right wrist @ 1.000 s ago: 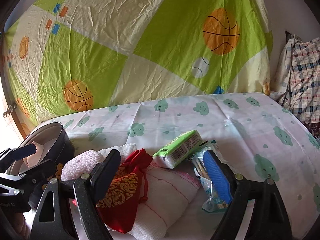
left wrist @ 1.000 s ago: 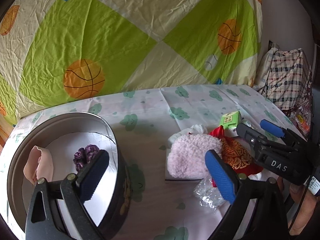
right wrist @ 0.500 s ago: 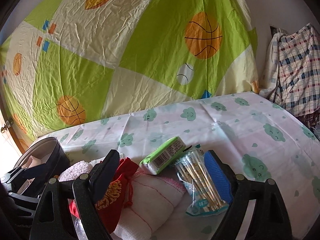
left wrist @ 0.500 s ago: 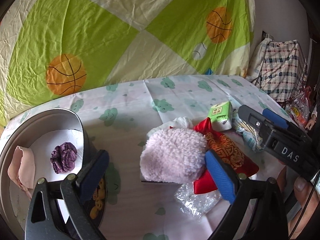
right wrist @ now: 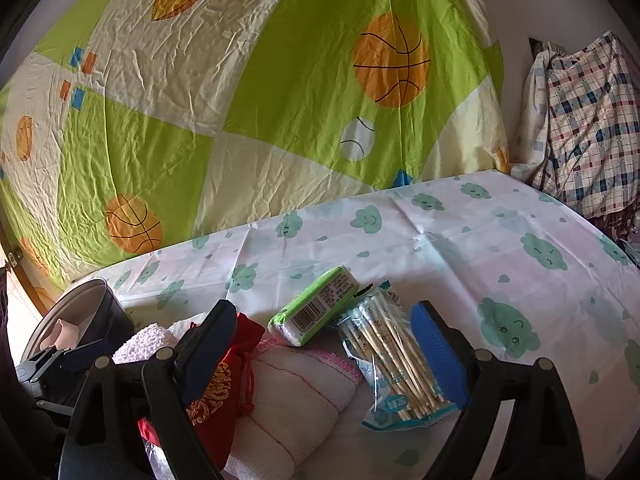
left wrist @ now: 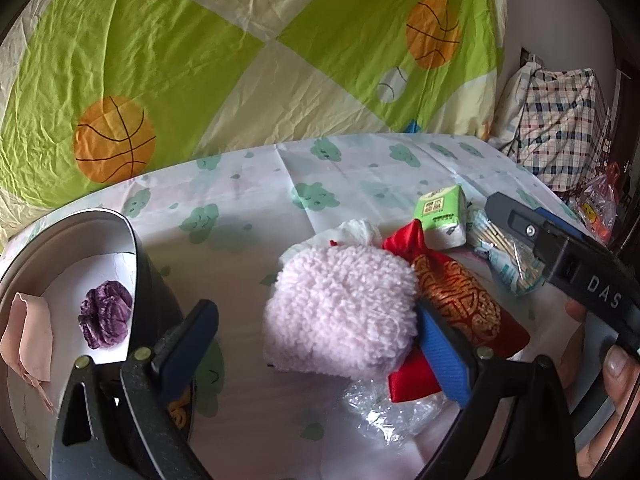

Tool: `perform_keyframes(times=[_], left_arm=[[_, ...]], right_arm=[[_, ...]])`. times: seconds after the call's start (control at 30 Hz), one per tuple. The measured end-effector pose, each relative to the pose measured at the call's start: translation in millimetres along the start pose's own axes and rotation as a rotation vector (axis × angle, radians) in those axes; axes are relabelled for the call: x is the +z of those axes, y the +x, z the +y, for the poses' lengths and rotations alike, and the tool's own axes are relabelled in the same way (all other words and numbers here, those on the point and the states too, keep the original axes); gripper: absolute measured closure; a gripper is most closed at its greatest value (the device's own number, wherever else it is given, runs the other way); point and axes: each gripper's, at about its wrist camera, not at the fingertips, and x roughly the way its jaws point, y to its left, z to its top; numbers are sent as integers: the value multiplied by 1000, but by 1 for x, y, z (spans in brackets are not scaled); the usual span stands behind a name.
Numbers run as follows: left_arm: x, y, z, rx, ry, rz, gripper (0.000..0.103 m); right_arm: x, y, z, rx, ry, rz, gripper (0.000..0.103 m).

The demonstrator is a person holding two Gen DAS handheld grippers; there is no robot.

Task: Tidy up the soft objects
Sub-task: 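Grasp the pink fluffy hat with the left gripper while the right grasps the red pouch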

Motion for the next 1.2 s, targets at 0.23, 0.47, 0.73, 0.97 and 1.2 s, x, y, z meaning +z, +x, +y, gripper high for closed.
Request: perform_keyframes(times=[0.23, 0.47, 0.73, 0.97, 1.2], left_arm=[[-2, 2, 4, 0, -8, 7, 5], [1, 5, -2, -11, 20, 2, 16], [-7, 7, -8, -35, 74, -3, 67], [-13, -15, 0, -2, 63, -106, 68], [-12, -23, 9, 62, 95, -171, 68]], right_arm=[[0, 2, 0, -6, 6, 6, 12], [0, 3, -1, -10, 11, 6, 12], [-1, 2, -3, -13, 18, 6, 12], [-2, 0, 4, -10, -29, 2, 12], [-5, 0, 25, 15, -146, 8, 12]])
